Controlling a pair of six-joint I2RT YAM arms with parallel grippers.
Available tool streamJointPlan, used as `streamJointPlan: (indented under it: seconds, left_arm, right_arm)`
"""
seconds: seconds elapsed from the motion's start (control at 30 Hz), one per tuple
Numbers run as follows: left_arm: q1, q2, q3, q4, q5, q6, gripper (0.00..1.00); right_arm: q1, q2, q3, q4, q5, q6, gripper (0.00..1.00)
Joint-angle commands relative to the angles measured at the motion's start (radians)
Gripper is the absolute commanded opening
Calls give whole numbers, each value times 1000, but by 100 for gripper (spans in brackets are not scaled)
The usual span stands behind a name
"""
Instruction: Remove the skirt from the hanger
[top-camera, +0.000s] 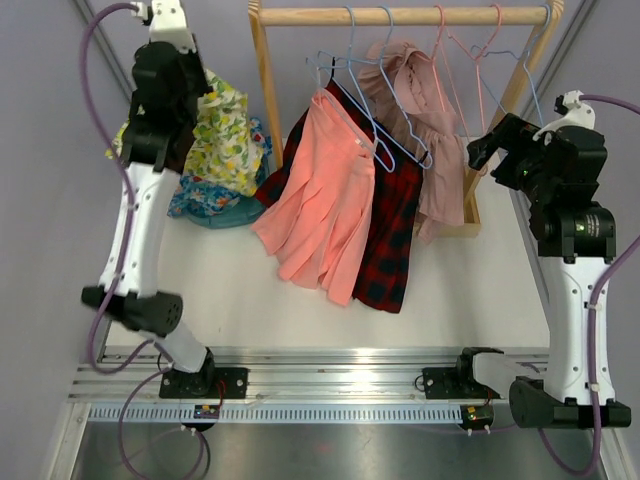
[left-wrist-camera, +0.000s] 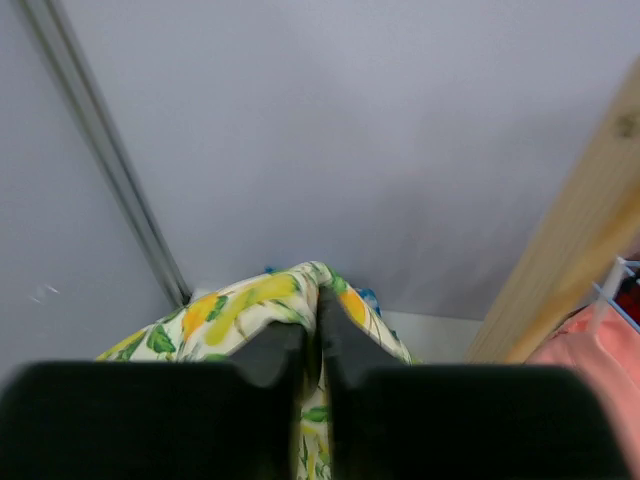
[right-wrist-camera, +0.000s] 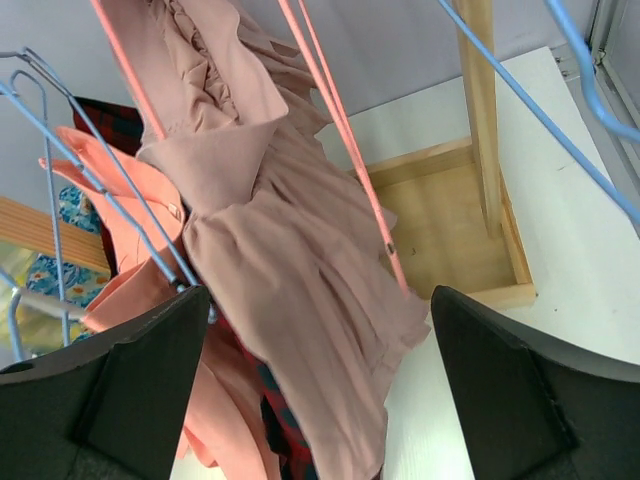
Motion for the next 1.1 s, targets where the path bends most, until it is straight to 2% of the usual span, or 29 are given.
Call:
streamJointPlan:
  seconds: [0.0,0.03,0.07,0.13,0.17,0.2,0.27,0.3,0.4,0.53,0.77,0.9,1.07]
  left_arm:
    - [34,184,109,-50,48,-49,43]
    - [40,242,112,-70,25,-64,87]
    - [68,270,115,-139,60,-127,99]
    - [117,272,75,-210,176,-246,99]
    - [123,243,10,-196,188,-268,99]
    - [123,200,-155,-163,191,-281,99]
    - [123,35,-344,-42,226,-285,99]
    - [120,-30,-493,-14,237,-290,99]
    - [109,-217,-650,-7,249,-296,99]
    - [76,-403,-898,-102,260,-310,99]
    - [39,-656,-1126,-242,243,-335,99]
    - [25,-762,-1192,-293,217,-341,99]
    - [7,-865,-1227,-268,202,-350,99]
  right_arm:
    - [-1,-79,-10,-9,-2,-11,99]
    - [-1,-94,0,-18,1,-23,99]
    - [-1,-111,7,-17,6,-24,100]
    - [-1,-157,30,1,3,-31,100]
    - [-1,-166,39,9,-6,-28,99]
    - [-1,-166,50,21,-27,-28,99]
    - [-1,-148,79,54,-116,-26,100]
    - [-1,-105,110,60,-176,-26,99]
    - [0,8,186,52,-263,-17,99]
    - [0,128,230,127,-344,26,89]
    - [9,344,323,183,-400,57,83]
    - [15,418,395,192,-403,64,82]
    - [52,476,446,199,-382,68,82]
